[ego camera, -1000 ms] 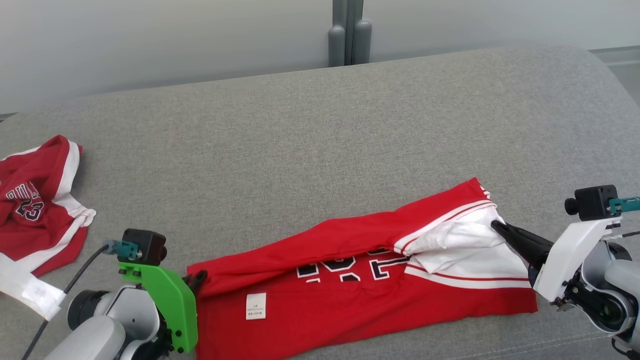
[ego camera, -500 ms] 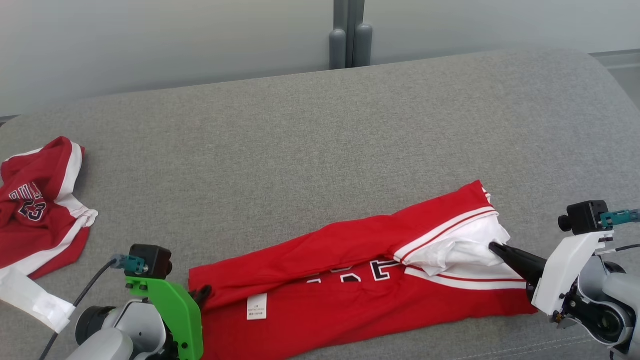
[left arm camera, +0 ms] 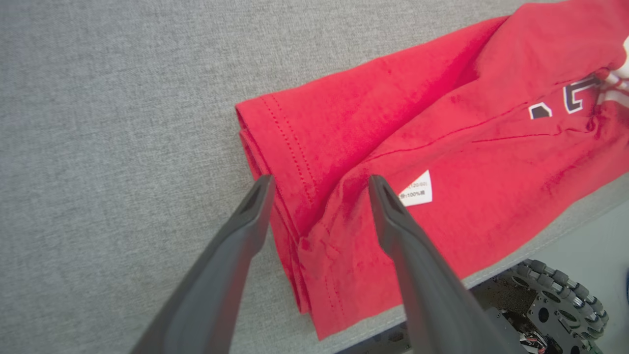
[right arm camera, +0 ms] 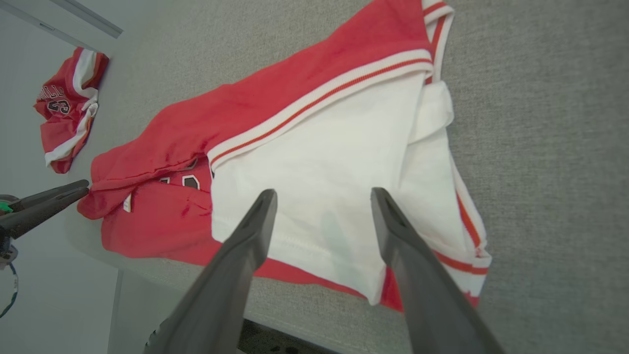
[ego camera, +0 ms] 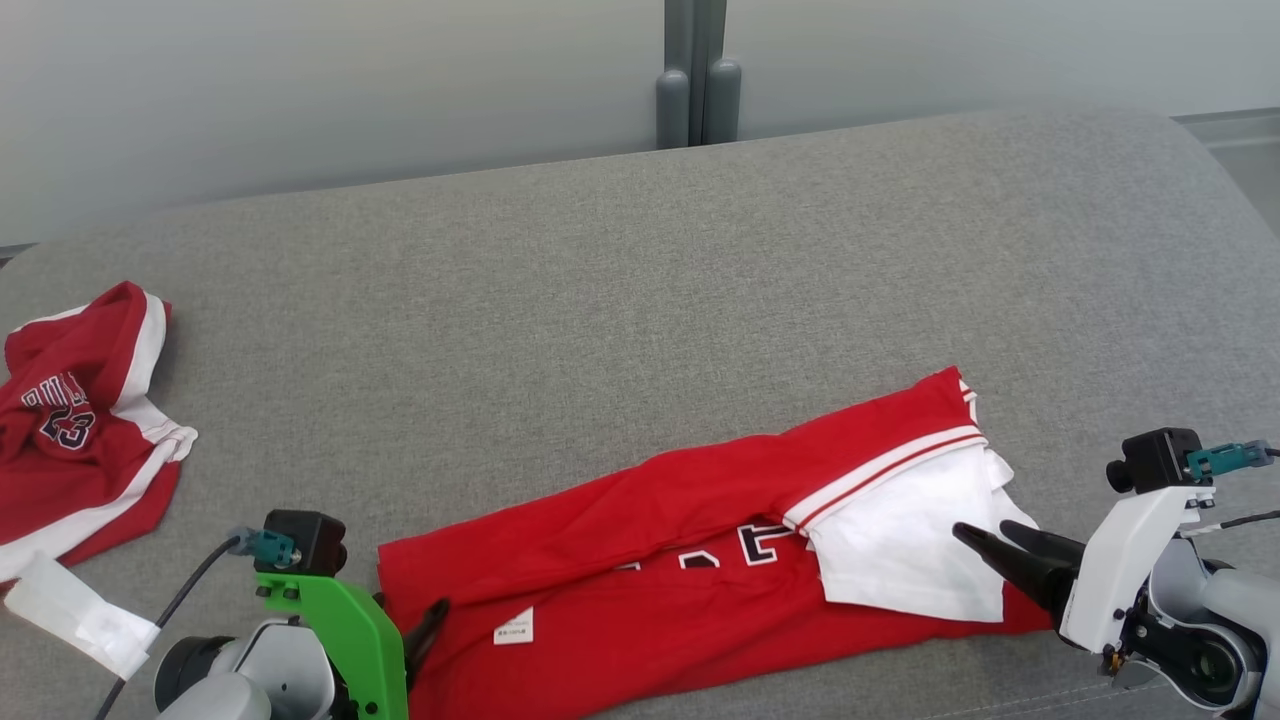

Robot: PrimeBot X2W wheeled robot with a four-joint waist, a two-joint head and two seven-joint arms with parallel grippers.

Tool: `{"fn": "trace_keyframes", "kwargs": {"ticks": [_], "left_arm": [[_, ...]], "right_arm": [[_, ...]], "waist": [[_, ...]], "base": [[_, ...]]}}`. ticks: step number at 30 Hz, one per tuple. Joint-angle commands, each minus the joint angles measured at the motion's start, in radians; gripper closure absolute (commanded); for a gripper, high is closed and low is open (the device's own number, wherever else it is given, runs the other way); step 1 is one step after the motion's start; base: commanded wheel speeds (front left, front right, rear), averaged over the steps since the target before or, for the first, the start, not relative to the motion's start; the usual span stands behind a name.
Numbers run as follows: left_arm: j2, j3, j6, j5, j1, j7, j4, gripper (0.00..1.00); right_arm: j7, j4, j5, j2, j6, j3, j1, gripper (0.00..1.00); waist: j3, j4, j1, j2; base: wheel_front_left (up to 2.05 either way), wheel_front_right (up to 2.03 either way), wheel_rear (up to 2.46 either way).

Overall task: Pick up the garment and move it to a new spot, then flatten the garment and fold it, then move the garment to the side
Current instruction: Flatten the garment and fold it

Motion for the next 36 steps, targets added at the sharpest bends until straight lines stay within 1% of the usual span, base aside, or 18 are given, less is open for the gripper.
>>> {"fn": "trace_keyframes", "kwargs": {"ticks": [1, 9, 16, 20, 23, 24, 27, 32, 36], "left_arm": [[0.006, 0.004, 0.004, 0.001, 0.010, -0.005, 0.000, 0.00], [0.012, 0.013, 0.016, 0.016, 0.004, -0.029, -0.026, 0.00], [0.008, 0.029, 0.034, 0.030, 0.014, -0.082, -0.051, 0.00], [-0.007, 0.039, 0.050, 0.037, 0.023, -0.117, -0.069, 0.00], [-0.011, 0.046, 0.060, 0.046, 0.026, -0.145, -0.086, 0.00], [-0.011, 0.046, 0.060, 0.046, 0.026, -0.145, -0.086, 0.00], [-0.018, 0.049, 0.068, 0.054, 0.025, -0.165, -0.095, 0.00], [-0.027, 0.045, 0.068, 0.063, 0.024, -0.181, -0.109, 0.00], [-0.038, 0.039, 0.072, 0.067, 0.031, -0.192, -0.115, 0.00]], "right_arm": [[-0.003, 0.002, 0.003, -0.005, 0.000, -0.001, 0.012, 0.00], [-0.025, 0.000, -0.013, -0.009, 0.000, -0.008, 0.013, 0.00], [-0.035, 0.026, -0.018, -0.008, 0.000, -0.011, 0.007, 0.00], [-0.022, 0.083, -0.027, 0.009, 0.000, -0.010, -0.018, 0.00], [-0.003, 0.138, -0.013, 0.028, 0.000, -0.013, -0.037, 0.00], [-0.003, 0.138, -0.013, 0.028, 0.000, -0.013, -0.037, 0.00], [0.017, 0.187, 0.002, 0.059, 0.000, -0.016, -0.056, 0.00], [0.063, 0.287, 0.003, 0.100, 0.000, -0.011, -0.084, 0.00], [0.110, 0.367, 0.048, 0.134, 0.000, -0.019, -0.094, 0.00]], "waist": [[-0.004, -0.001, 0.0000, 0.0000], [-0.016, -0.003, 0.0000, 0.0000], [-0.029, -0.005, 0.0000, 0.0000], [-0.031, -0.003, 0.0000, 0.0000], [-0.028, 0.000, 0.0000, 0.0000], [-0.028, 0.000, 0.0000, 0.0000], [-0.022, 0.009, 0.0000, 0.0000], [-0.011, 0.029, 0.0000, 0.0000], [-0.001, 0.052, 0.0000, 0.0000]], "base": [[0.00, 0.00, 0.00], [0.00, 0.00, 0.00], [0.00, 0.00, 0.00], [0.00, 0.00, 0.00], [0.00, 0.00, 0.00], [0.00, 0.00, 0.00], [0.00, 0.00, 0.00], [0.00, 0.00, 0.00], [0.00, 0.00, 0.00]]}}
